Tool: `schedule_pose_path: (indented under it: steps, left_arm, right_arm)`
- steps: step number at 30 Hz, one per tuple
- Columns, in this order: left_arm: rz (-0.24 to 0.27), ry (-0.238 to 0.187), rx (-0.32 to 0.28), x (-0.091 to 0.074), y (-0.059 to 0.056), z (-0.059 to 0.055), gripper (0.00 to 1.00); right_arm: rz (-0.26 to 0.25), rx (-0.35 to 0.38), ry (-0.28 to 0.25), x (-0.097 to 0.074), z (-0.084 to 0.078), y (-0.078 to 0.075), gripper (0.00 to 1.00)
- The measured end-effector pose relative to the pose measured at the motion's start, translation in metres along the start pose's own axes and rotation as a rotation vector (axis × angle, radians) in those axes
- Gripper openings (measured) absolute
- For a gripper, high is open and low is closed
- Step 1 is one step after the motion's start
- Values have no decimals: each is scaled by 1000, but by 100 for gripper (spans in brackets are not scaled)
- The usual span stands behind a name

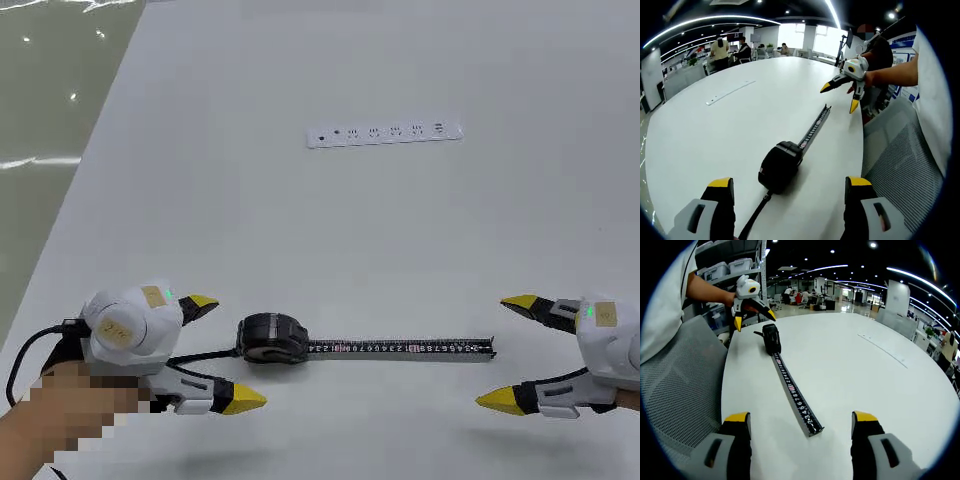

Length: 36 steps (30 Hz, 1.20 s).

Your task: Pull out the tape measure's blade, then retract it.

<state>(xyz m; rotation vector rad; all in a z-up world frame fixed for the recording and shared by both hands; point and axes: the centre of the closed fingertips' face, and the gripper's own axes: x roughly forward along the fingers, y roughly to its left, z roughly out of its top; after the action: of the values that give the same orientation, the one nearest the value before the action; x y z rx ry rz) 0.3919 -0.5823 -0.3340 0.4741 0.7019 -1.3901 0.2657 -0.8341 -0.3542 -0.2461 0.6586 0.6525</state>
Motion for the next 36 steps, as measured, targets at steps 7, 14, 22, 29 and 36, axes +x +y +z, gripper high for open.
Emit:
schedule_pose_path:
  steps: [7,14,22,29,36]
  left_arm:
    - [22,-22,-37,-5,-5,-3,90]
    - [37,-42,-74,-12,-12,-6,92]
    - [51,-62,-87,-19,-21,-8,93]
    - [82,-81,-110,-29,-22,-11,94]
    - [125,-107,-146,-40,-19,-14,96]
  right_arm:
    - [-28,25,4,-2,1,0,86]
    - [-52,64,32,-7,1,4,90]
    - [-96,81,29,-16,2,6,92]
    - [-124,87,29,-23,2,11,93]
    - [-152,115,39,-31,-2,12,94]
